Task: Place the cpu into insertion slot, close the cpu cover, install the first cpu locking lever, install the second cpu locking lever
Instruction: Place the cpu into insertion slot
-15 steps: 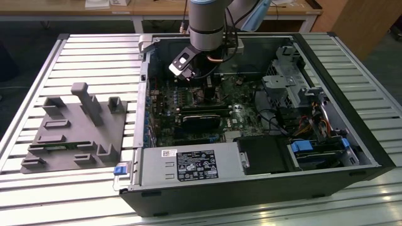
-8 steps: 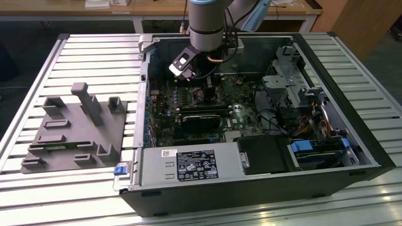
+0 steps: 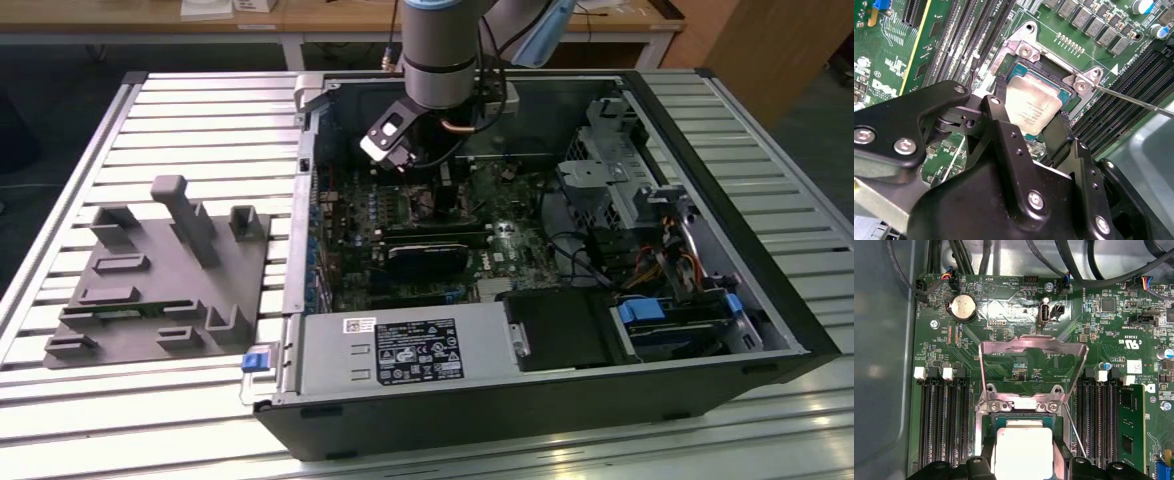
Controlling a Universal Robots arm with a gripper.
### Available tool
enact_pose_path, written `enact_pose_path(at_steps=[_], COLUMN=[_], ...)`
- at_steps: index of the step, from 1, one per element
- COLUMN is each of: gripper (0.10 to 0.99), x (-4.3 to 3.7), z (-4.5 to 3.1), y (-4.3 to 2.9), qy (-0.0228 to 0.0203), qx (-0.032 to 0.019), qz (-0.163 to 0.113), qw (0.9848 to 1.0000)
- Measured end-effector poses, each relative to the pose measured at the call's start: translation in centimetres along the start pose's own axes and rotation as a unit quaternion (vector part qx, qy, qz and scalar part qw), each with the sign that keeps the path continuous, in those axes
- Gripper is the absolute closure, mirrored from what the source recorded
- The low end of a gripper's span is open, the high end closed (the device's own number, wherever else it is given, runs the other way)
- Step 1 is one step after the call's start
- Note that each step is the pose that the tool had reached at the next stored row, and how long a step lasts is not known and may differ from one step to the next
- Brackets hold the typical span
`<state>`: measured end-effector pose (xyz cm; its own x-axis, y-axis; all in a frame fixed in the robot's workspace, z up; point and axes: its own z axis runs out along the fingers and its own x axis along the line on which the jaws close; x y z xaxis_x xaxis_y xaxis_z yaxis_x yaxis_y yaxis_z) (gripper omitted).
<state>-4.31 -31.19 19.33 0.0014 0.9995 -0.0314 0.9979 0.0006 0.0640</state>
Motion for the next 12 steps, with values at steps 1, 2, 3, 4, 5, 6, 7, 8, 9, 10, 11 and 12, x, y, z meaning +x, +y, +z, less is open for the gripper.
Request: enact_pose_path(at_steps=[1, 2, 3, 4, 5, 6, 7, 8, 9, 10, 11, 12], gripper=[0.545, 0.545, 0.545, 0.545, 0.533, 0.533, 0.475, 0.475, 0.475, 0.475, 0.475, 0.475], x=[0.0, 0.0, 0.0, 0.0, 0.0, 0.0, 0.0, 0.0, 0.0, 0.0, 0.0, 0.0], z=[0.0, 0.0, 0.0, 0.01, 0.01, 0.01, 0.01, 0.01, 0.0, 0.0, 0.0, -0.04], y=[0.0, 0.01, 0.01, 0.01, 0.02, 0.02, 0.02, 0.02, 0.03, 0.03, 0.03, 0.03], qy=[0.0, 0.0, 0.0, 0.0001, 0.0001, 0.0, 0.0, 0.0, 0.0, 0.0, 0.0, -0.0002], qx=[0.0, 0.0, 0.0, -0.0001, -0.0001, -0.0001, -0.0001, 0.0, 0.0, 0.0, 0.0, 0.0001], qz=[0.0, 0.0, 0.0, 0.0, 0.0, 0.0, 0.0, 0.0, 0.0, 0.0, 0.0, 0.0], qw=[1.0, 1.0, 1.0, 1.0, 1.0, 1.0, 1.0, 1.0, 1.0, 1.0, 1.0, 1.0])
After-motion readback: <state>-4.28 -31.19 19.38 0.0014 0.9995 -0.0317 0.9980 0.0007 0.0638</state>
